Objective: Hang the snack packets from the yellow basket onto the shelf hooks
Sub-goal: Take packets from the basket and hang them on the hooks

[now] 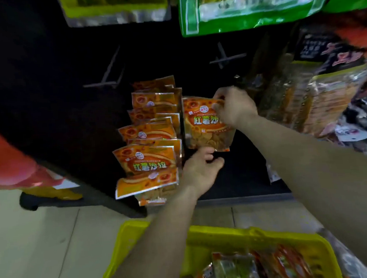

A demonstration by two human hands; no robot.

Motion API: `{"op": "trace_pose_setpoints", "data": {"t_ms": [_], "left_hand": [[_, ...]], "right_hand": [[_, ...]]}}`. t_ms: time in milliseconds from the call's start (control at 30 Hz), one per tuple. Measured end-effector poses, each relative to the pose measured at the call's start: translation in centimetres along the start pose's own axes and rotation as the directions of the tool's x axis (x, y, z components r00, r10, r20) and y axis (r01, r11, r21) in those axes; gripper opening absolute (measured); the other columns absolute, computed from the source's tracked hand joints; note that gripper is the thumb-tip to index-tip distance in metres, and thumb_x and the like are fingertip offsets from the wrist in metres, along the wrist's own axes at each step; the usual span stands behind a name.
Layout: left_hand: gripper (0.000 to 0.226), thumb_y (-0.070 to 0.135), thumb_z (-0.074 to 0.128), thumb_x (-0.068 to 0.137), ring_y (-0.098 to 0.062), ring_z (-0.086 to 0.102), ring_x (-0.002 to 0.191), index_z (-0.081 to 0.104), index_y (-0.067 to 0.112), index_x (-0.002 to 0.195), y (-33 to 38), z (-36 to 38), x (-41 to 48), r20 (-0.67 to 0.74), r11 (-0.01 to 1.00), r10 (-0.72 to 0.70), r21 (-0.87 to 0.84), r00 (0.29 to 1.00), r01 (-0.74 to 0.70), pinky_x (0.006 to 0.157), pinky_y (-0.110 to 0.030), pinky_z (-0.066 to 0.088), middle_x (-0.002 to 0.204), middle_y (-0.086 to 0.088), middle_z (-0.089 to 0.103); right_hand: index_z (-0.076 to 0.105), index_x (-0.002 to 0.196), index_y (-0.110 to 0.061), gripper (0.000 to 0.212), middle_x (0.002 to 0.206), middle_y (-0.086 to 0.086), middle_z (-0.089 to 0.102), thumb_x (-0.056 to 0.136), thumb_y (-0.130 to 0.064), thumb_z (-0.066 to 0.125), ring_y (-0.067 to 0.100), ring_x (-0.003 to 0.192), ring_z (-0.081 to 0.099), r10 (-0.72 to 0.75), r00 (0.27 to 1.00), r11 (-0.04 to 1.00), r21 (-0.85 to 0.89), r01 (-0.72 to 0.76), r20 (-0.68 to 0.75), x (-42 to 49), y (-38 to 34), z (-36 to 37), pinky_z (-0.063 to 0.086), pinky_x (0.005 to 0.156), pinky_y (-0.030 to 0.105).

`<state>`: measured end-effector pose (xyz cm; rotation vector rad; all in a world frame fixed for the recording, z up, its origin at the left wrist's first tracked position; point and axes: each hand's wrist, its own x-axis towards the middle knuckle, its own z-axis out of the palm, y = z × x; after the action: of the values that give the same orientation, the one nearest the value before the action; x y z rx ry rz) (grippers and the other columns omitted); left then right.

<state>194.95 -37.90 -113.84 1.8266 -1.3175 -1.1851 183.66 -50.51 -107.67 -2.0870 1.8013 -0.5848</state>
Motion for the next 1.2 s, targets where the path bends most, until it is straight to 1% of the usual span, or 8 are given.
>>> {"op": "trace_pose_setpoints", "data": {"t_ms": [300,500,633,767,867,967,1100,1200], "left_hand": [[0.07,0.034,0.06,0.095,-0.025,0.04,0.14,0.024,0.034,0.154,-2.3,5.0,10.2,-0.129,0.998,-0.015,0.06,0.991,0.023,0.112,-0.042,0.04,0.158,0.002,0.029],[0.078,0.034,0.059,0.094,-0.03,0.027,0.145,0.01,0.044,0.155,-2.0,5.8,14.3,-0.117,0.978,0.019,0.21,0.993,0.006,0.111,-0.045,0.039,0.164,0.003,0.008],[0.078,0.034,0.058,0.095,-0.032,0.026,0.143,0.009,0.047,0.154,-1.6,5.5,15.7,-0.106,0.962,0.009,0.273,0.994,0.02,0.11,-0.045,0.039,0.162,-0.001,0.008],[0.079,0.032,0.058,0.094,-0.035,0.03,0.138,0.008,0.047,0.154,-1.9,4.9,16.4,-0.103,0.936,0.019,0.352,0.994,0.019,0.106,-0.046,0.041,0.159,-0.004,0.011],[0.078,0.03,0.056,0.096,-0.033,0.029,0.138,0.008,0.044,0.156,-2.5,4.8,16.6,-0.097,0.921,0.027,0.389,0.995,0.013,0.106,-0.043,0.039,0.161,0.0,0.01],[0.078,0.029,0.055,0.096,-0.031,0.029,0.139,0.007,0.04,0.157,-3.1,5.4,16.6,-0.097,0.907,0.044,0.422,0.994,0.001,0.107,-0.039,0.038,0.164,0.006,0.003],[0.079,0.027,0.054,0.097,-0.03,0.03,0.139,0.004,0.037,0.158,-3.1,5.6,17.2,-0.098,0.904,0.047,0.427,0.994,-0.001,0.108,-0.038,0.039,0.165,0.014,-0.006],[0.08,0.028,0.054,0.097,-0.029,0.027,0.142,0.004,0.037,0.158,-3.1,5.5,17.0,-0.092,0.913,0.038,0.408,0.995,0.003,0.111,-0.038,0.036,0.166,0.015,-0.006]], "right_hand": [[0.064,0.097,-0.034,0.005,0.114,0.004,0.068,0.093,-0.031,0.064,0.027,0.111,0.062,-0.062,0.998,0.998,0.021,0.062,0.019,9.2,2.5,3.9,0.051,0.094,0.04],[0.058,0.129,-0.021,0.035,0.13,0.011,0.06,0.095,-0.027,0.059,0.034,0.126,0.052,-0.052,0.999,0.987,-0.15,0.054,0.015,11.8,2.5,4.8,0.046,0.099,0.042],[0.048,0.14,-0.021,0.055,0.142,0.015,0.047,0.086,-0.021,0.059,0.039,0.133,0.035,-0.144,0.983,0.957,-0.269,0.11,-0.111,9.9,2.4,4.5,0.038,0.105,0.049],[0.05,0.136,-0.013,0.053,0.135,0.018,0.051,0.085,-0.023,0.061,0.042,0.123,0.045,-0.243,0.933,0.955,-0.232,0.183,-0.265,7.2,2.8,4.6,0.042,0.097,0.048],[0.053,0.134,-0.02,0.041,0.132,0.014,0.057,0.094,-0.022,0.055,0.036,0.12,0.055,-0.161,0.987,0.986,-0.054,0.16,-0.001,6.5,3.7,5.8,0.049,0.097,0.046],[0.039,0.151,-0.026,0.056,0.154,0.011,0.037,0.097,-0.025,0.054,0.034,0.136,0.044,-0.049,0.971,0.997,-0.046,0.061,0.234,7.1,4.8,7.1,0.041,0.11,0.044],[0.026,0.157,-0.026,0.064,0.165,0.006,0.017,0.099,-0.026,0.051,0.03,0.148,0.027,-0.028,0.946,1.0,0.018,0.023,0.322,8.2,5.2,7.9,0.027,0.12,0.038],[0.029,0.156,-0.025,0.063,0.164,0.005,0.021,0.098,-0.026,0.052,0.03,0.145,0.033,-0.025,0.958,0.999,0.052,0.01,0.286,7.9,5.3,8.2,0.031,0.119,0.04]]}}
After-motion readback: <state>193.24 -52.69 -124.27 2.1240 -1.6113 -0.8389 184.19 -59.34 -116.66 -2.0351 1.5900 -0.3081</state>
